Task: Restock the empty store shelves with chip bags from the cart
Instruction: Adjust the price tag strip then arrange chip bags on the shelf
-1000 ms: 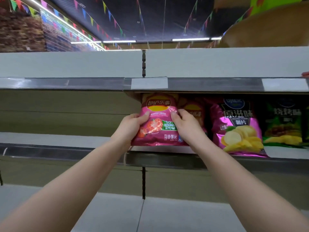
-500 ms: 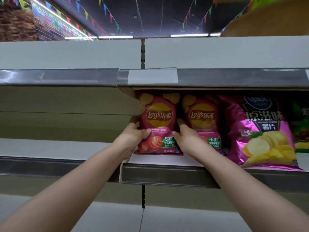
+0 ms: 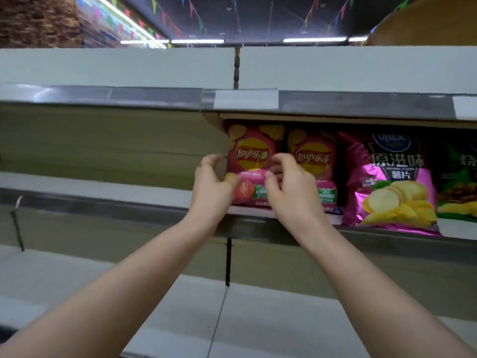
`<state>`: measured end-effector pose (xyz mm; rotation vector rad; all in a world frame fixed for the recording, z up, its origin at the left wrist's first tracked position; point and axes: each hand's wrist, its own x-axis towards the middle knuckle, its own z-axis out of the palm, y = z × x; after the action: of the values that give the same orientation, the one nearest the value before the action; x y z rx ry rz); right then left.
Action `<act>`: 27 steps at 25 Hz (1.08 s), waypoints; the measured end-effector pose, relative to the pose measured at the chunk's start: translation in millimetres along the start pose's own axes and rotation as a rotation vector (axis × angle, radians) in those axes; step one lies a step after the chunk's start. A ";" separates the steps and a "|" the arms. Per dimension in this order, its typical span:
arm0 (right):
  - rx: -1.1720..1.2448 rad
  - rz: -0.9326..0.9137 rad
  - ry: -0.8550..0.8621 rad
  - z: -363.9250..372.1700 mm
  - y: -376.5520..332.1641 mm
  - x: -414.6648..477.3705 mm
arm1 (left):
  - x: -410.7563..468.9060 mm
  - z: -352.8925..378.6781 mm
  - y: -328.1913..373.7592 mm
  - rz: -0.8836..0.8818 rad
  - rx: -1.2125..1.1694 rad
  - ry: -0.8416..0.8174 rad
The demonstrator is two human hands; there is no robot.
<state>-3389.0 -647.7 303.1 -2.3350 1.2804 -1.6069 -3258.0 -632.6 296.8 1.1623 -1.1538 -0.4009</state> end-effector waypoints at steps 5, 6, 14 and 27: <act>0.464 -0.102 0.203 15.8 -41.3 -58.6 | -74.2 -52.8 10.4 0.123 -0.104 0.251; 0.534 -0.085 0.196 21.8 -53.0 -70.9 | -89.0 -64.7 10.9 0.116 -0.119 0.265; 0.875 -0.089 0.011 71.8 -146.4 -110.7 | -134.9 -166.1 5.3 0.073 -0.140 0.410; 1.216 -0.063 -0.499 301.6 -398.1 -188.2 | -165.2 -489.2 -65.0 -0.222 0.014 0.779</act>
<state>-2935.6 -386.5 197.8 -1.7216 0.0200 -1.1230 -2885.7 -286.9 183.8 1.2950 -0.3526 -0.0789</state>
